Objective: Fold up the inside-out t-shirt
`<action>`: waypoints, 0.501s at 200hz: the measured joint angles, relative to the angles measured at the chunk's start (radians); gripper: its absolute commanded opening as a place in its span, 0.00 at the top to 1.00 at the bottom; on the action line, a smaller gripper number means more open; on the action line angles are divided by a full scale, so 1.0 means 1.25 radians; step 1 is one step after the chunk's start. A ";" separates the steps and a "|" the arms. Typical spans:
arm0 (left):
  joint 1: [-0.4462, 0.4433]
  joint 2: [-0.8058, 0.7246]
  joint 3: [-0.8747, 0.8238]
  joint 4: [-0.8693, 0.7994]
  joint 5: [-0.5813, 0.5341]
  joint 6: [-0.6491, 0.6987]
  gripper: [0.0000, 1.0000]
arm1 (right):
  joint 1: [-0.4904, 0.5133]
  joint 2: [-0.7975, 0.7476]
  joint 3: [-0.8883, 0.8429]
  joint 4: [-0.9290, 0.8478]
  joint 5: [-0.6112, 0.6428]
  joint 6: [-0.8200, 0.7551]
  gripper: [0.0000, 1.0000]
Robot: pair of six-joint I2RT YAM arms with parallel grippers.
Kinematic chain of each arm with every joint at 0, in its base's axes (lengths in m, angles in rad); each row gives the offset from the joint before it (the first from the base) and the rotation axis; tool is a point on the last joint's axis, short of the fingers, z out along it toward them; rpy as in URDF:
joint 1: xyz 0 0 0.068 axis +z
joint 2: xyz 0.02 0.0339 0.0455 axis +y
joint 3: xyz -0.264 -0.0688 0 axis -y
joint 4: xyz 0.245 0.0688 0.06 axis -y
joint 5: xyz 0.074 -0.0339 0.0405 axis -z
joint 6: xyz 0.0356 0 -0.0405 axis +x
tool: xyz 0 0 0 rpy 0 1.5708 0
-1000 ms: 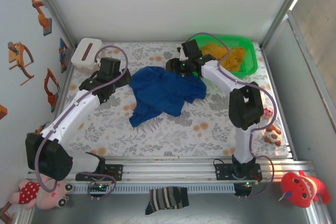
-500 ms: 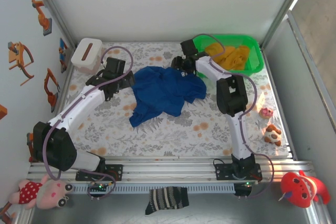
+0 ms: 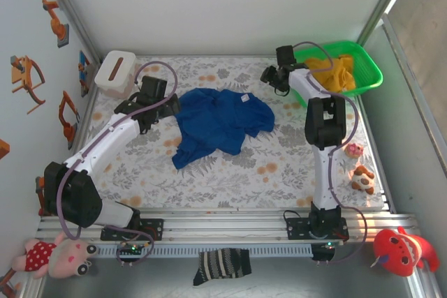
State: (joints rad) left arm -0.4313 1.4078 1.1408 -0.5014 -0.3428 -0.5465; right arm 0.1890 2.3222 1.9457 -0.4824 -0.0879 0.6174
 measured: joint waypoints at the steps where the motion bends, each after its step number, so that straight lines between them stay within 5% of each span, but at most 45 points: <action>1: 0.000 0.000 0.000 0.000 0.000 0.000 0.03 | 0.000 0.000 0.000 0.000 0.000 0.000 0.41; 60: 0.000 0.003 0.000 0.000 -0.001 0.000 0.03 | -0.020 -0.009 -0.022 0.021 -0.052 0.008 0.42; 100: 0.000 0.008 0.000 -0.023 -0.008 -0.018 0.03 | -0.019 -0.122 -0.149 0.072 -0.152 0.002 0.42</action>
State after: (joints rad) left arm -0.4309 1.4174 1.1412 -0.5304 -0.3527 -0.5690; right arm 0.1654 2.1693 1.7596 -0.3920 -0.2775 0.6197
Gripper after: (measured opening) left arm 0.968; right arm 0.576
